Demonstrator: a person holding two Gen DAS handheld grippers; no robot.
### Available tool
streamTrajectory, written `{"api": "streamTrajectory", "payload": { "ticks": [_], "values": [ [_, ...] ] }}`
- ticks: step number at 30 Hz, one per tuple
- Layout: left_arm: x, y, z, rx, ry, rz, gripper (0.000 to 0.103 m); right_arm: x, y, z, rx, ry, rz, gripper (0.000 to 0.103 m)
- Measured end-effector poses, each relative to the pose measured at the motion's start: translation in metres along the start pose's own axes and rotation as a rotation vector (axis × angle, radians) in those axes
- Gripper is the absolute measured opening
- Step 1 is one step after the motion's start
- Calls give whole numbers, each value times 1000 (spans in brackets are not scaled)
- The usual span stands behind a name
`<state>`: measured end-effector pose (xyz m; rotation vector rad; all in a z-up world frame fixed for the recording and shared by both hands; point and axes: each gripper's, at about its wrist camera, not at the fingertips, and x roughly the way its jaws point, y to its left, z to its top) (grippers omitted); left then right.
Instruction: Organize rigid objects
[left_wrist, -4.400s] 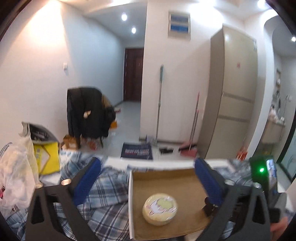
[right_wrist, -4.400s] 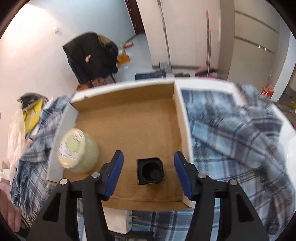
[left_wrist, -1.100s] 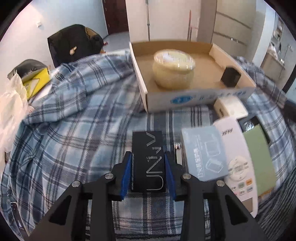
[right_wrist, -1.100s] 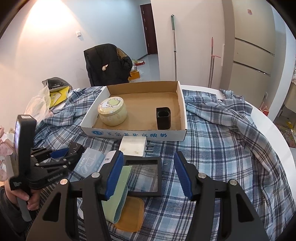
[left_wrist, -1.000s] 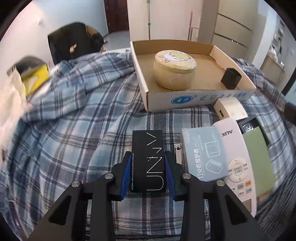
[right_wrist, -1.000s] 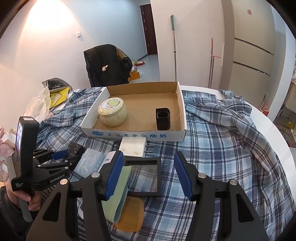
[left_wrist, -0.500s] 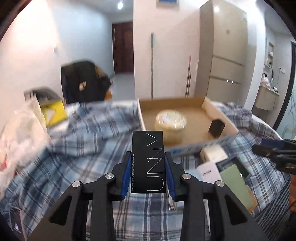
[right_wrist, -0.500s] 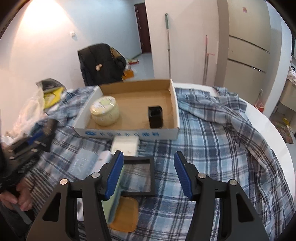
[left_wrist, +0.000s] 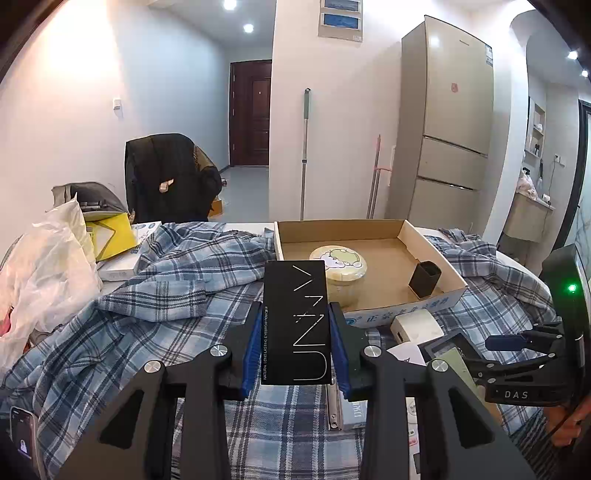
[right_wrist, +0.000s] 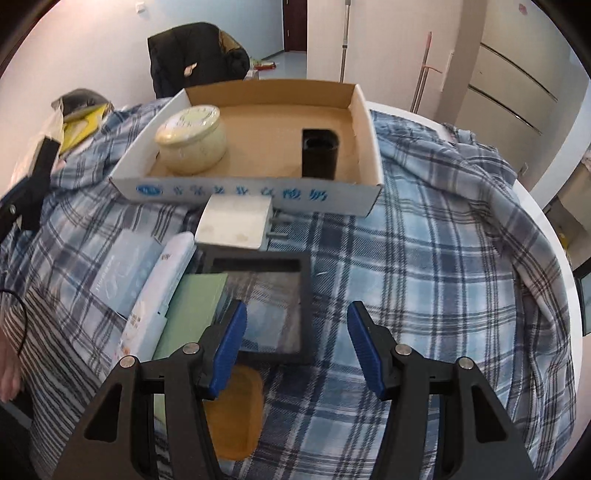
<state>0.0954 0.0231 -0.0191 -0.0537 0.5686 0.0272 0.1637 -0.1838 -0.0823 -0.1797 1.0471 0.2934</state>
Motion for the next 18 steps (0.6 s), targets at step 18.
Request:
{"api": "streamTrajectory", "payload": {
  "ticks": [18],
  "values": [
    [-2, 2, 1, -5, -8, 14, 36, -32, 52, 21, -105, -70, 125, 61]
  ]
}}
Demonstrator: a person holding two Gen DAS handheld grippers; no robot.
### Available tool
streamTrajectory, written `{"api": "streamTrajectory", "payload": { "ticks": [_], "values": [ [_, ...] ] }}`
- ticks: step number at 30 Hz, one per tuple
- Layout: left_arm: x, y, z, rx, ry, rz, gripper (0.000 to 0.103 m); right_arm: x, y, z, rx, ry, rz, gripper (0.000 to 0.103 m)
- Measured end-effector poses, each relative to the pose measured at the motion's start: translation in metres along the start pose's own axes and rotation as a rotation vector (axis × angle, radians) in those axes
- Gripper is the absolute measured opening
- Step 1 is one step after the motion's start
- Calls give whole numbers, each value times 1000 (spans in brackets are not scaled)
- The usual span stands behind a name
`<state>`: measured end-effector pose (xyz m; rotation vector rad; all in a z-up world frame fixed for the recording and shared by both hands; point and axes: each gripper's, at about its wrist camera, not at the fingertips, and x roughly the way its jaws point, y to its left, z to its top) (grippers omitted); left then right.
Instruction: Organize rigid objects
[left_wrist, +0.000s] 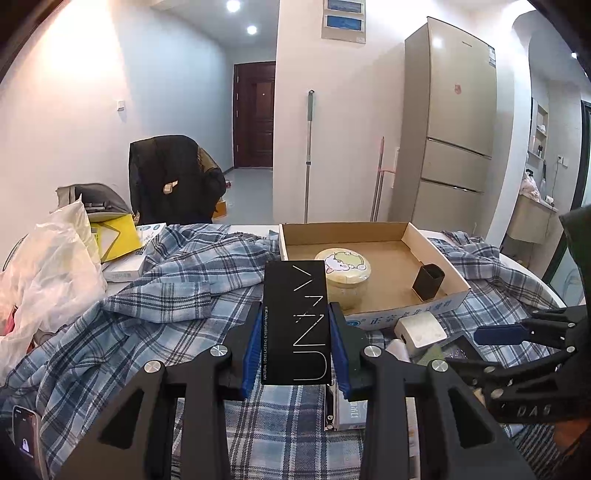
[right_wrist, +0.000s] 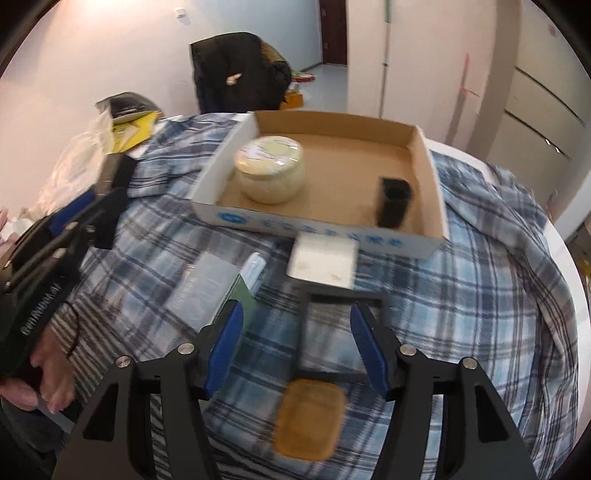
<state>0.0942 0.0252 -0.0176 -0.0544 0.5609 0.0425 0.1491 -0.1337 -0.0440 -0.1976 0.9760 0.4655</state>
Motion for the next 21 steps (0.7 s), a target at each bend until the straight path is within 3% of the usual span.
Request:
{"api": "streamTrajectory", "payload": {
  "ticks": [7, 13, 16, 21],
  "values": [
    [-1, 0, 1, -1, 5, -8, 36, -3, 20, -6, -106, -80, -187, 68],
    [-1, -1, 2, 2, 5, -11, 36, 7, -6, -10, -30, -51, -214, 69],
    [0, -2, 1, 7, 9, -12, 36, 11, -19, -11, 2, -35, -170, 69],
    [1, -4, 0, 15, 12, -12, 36, 11, -27, -12, 59, -25, -8, 70]
  ]
}}
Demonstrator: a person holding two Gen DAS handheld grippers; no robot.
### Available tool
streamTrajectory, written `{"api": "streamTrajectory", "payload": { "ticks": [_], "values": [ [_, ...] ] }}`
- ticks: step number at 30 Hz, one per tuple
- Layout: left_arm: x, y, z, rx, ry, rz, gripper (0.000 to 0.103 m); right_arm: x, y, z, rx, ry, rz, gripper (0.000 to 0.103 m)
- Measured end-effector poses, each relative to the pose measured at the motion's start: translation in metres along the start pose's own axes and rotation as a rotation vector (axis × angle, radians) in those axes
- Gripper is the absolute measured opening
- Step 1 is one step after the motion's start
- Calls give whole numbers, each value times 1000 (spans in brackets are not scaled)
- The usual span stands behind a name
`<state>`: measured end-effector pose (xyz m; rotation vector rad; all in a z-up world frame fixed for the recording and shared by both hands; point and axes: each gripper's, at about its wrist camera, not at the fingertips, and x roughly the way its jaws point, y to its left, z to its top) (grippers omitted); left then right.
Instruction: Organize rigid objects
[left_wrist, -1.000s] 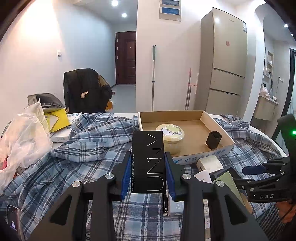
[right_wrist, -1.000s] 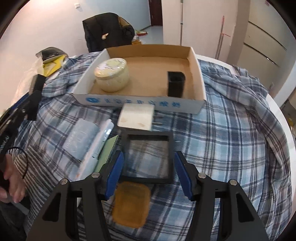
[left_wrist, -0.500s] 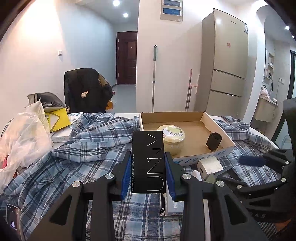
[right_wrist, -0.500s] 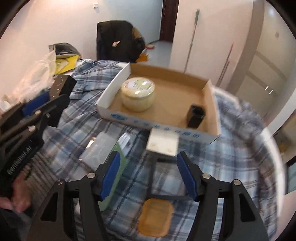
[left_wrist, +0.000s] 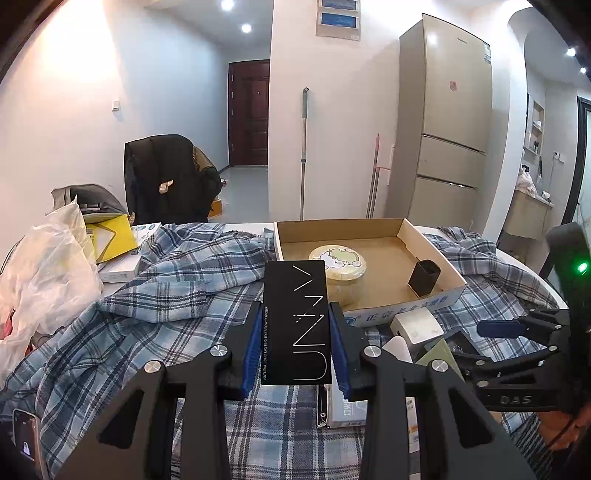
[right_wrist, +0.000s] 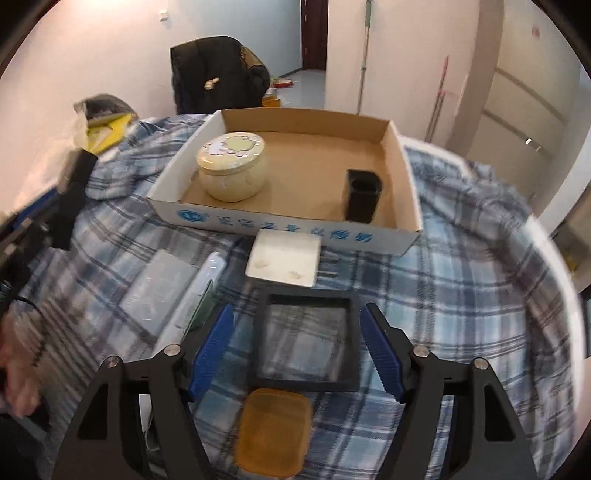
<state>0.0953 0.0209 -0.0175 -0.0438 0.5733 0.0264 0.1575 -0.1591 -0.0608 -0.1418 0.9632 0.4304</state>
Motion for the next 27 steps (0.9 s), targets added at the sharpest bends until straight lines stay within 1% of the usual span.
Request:
{"api": "streamTrajectory", "payload": {
  "ticks": [1, 2, 4, 7, 10, 13, 15, 16, 18, 21, 27],
  "values": [
    [0, 0, 0, -1, -1, -1, 36, -2, 5, 1, -10, 1, 50, 70],
    [0, 1, 0, -1, -1, -1, 36, -3, 11, 2, -19, 3, 74, 72],
    [0, 1, 0, -3, -1, 0, 36, -2, 23, 5, -44, 2, 52, 74],
    [1, 2, 0, -11, 1, 1, 36, 2, 39, 9, -91, -11, 7, 74],
    [2, 2, 0, -15, 3, -2, 36, 4, 44, 11, -104, -6, 3, 74],
    [1, 3, 0, -17, 1, -5, 36, -5, 35, 12, -76, -36, -33, 74],
    [0, 3, 0, -19, -1, -7, 36, -9, 24, 12, -47, -54, -94, 74],
    [0, 4, 0, -20, -1, -8, 36, -8, 20, 11, -43, -49, -108, 75],
    [0, 4, 0, -21, 0, -9, 36, 0, 11, 7, -36, -4, -116, 75],
    [-1, 3, 0, -22, 2, -10, 36, 15, 4, 0, -32, 38, -130, 75],
    [0, 3, 0, -23, 8, -9, 36, 25, 0, -7, -27, 54, -149, 75]
  ]
}}
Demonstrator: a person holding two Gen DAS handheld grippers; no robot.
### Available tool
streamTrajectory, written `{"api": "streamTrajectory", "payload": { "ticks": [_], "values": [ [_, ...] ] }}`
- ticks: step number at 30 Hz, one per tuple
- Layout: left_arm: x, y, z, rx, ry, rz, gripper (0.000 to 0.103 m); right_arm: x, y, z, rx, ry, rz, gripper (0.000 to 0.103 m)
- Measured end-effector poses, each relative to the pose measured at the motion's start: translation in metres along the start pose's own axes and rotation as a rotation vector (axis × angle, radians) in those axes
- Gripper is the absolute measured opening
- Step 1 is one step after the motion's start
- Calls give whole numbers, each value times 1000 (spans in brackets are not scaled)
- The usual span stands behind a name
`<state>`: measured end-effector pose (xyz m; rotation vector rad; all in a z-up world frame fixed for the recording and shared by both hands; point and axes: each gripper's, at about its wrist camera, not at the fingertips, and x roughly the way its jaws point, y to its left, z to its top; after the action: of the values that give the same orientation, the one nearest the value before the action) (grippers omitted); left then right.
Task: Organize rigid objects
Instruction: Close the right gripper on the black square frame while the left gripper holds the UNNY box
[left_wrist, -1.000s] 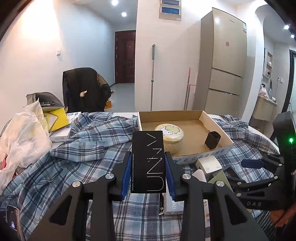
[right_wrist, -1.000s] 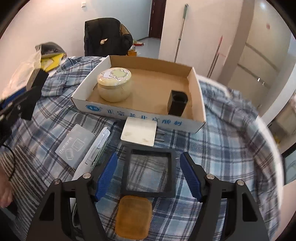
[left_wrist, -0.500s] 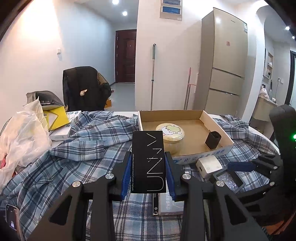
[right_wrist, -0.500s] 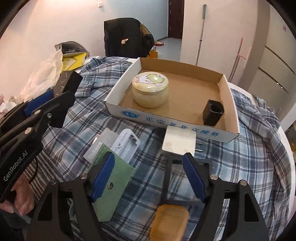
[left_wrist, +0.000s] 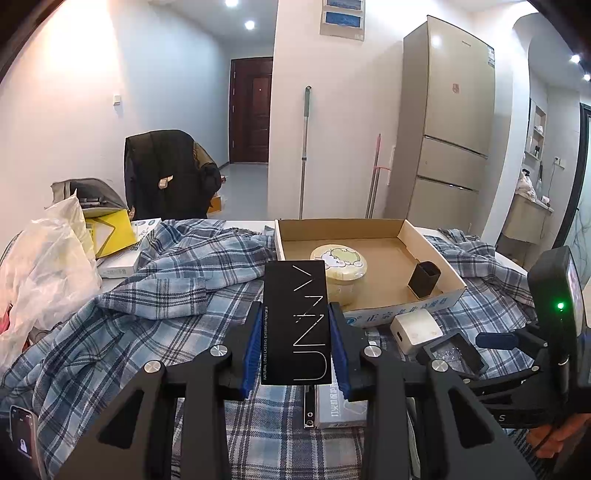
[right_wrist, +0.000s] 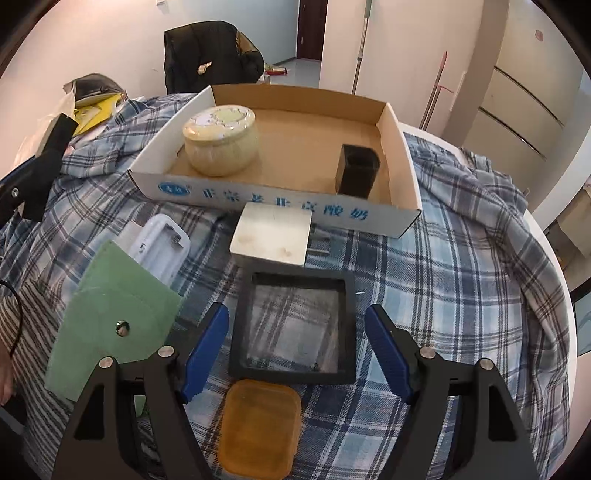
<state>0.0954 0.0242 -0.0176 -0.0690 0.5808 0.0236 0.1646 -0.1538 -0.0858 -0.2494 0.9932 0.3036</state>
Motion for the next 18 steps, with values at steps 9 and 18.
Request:
{"api": "streamTrajectory", "payload": {
  "ticks": [9, 18],
  "values": [
    [1, 0, 0, 1, 4, -1, 36, 8, -3, -2, 31, 7, 27, 69],
    [1, 2, 0, -7, -2, 2, 36, 3, -8, -2, 56, -14, 23, 69]
  ]
}}
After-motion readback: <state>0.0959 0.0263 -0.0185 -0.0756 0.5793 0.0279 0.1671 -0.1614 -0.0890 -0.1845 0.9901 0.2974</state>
